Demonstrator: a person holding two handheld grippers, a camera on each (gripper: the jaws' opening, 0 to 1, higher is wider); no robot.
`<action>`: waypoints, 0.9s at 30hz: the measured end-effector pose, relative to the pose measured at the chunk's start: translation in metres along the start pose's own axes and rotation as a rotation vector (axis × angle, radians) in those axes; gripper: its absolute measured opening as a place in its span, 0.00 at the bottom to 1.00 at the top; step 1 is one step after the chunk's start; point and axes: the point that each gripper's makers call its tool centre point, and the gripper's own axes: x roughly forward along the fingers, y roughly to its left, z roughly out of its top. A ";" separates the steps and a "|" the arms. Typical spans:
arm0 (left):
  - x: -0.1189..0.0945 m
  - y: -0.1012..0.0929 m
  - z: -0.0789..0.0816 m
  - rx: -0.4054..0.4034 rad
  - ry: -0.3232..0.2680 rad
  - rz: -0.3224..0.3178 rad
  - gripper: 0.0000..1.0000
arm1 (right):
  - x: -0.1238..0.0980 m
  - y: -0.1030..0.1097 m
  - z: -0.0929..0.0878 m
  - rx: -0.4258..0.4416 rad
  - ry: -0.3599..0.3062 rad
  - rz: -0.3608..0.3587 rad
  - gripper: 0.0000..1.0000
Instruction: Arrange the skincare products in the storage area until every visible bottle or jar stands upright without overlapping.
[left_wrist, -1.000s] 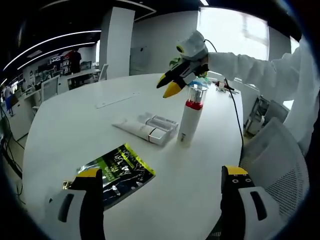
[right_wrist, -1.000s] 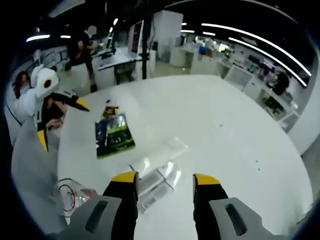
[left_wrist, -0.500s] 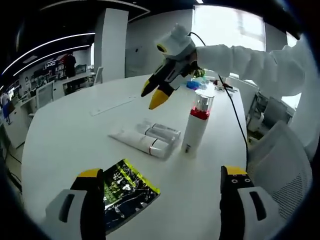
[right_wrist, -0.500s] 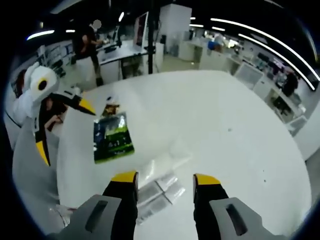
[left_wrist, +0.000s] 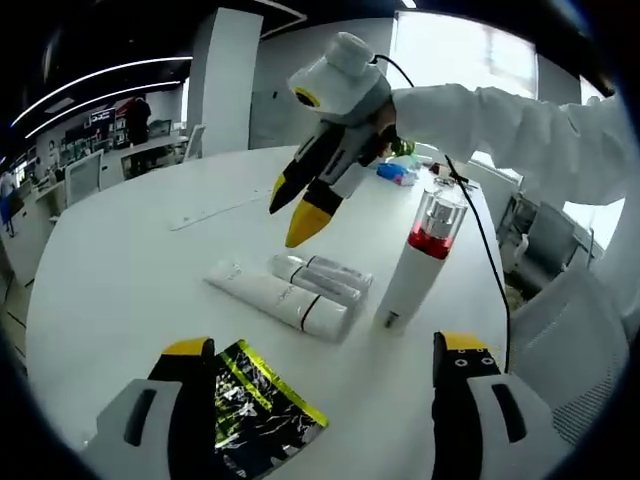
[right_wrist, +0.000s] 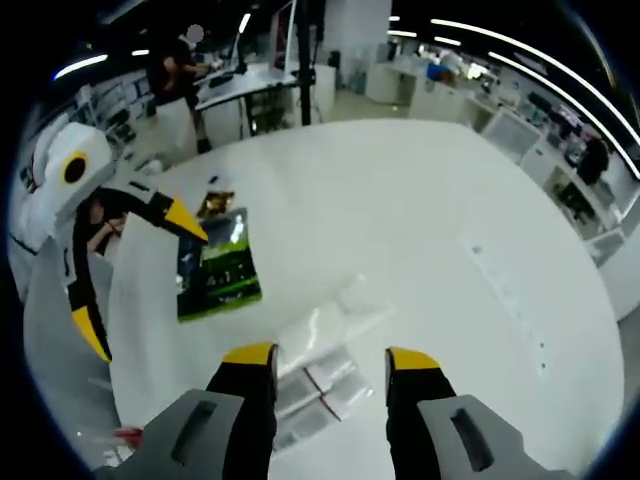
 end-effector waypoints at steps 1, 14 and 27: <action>0.003 0.001 -0.001 -0.004 0.005 0.005 0.82 | 0.002 0.000 0.000 0.008 0.003 0.002 0.36; 0.043 0.011 0.001 -0.045 0.019 0.034 0.76 | 0.026 0.003 -0.004 0.037 0.104 0.036 0.36; 0.076 0.020 -0.001 -0.114 0.018 0.091 0.73 | 0.052 0.003 -0.004 0.138 0.215 0.050 0.40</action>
